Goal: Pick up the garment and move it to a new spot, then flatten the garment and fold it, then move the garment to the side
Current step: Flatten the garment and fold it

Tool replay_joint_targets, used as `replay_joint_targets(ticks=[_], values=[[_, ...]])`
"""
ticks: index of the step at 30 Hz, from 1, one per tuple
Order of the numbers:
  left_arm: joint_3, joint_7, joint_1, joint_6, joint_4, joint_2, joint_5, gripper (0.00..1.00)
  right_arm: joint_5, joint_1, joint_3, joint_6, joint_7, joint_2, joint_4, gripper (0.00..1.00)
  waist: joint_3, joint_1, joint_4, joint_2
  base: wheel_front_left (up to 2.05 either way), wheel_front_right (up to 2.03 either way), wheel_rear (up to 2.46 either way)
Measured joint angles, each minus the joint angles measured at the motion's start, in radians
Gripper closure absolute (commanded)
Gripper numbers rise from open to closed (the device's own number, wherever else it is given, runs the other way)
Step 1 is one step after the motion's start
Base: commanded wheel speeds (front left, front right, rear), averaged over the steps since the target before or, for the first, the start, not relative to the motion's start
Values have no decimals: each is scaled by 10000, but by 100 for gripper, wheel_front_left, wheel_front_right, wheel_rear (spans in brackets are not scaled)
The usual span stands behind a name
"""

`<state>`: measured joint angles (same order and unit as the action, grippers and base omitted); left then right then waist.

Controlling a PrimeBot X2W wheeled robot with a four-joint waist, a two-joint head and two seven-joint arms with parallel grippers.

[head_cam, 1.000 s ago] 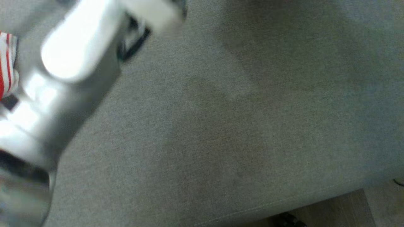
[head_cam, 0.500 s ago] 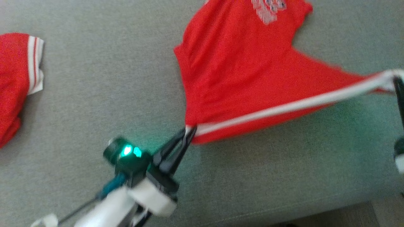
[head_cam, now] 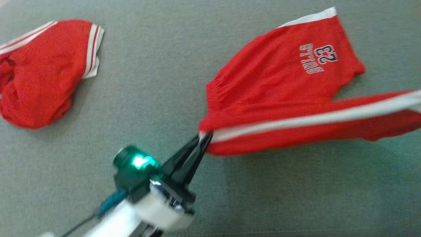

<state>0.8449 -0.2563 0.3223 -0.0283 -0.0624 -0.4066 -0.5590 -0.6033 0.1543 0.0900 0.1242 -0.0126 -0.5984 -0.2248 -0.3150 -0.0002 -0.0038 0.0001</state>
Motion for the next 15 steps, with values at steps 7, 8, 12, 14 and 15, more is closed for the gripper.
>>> replay_joint_targets(ticks=[7,8,12,14,15], values=[[-629,198,1733,-127,1616,1409,-1064,100,261,-2836,-821,0,788,-148,1271,100,-871,4,266,0,0,0,0],[-725,263,1947,-130,1887,1532,-1189,100,261,-3341,-1081,0,848,-194,1601,100,-998,5,274,0,0,0,0],[-957,416,2878,-234,2819,1956,-1400,100,222,-5218,-2174,0,813,-456,2926,100,-1471,5,298,-1,0,0,0],[-1047,449,3348,-343,3195,2128,-1544,100,226,-6102,-2688,0,679,-621,3609,100,-1684,5,320,-1,0,0,0],[-1064,449,3558,-414,3346,2207,-1588,100,236,-6507,-2964,0,606,-704,3931,100,-1781,5,337,-1,0,0,0]])
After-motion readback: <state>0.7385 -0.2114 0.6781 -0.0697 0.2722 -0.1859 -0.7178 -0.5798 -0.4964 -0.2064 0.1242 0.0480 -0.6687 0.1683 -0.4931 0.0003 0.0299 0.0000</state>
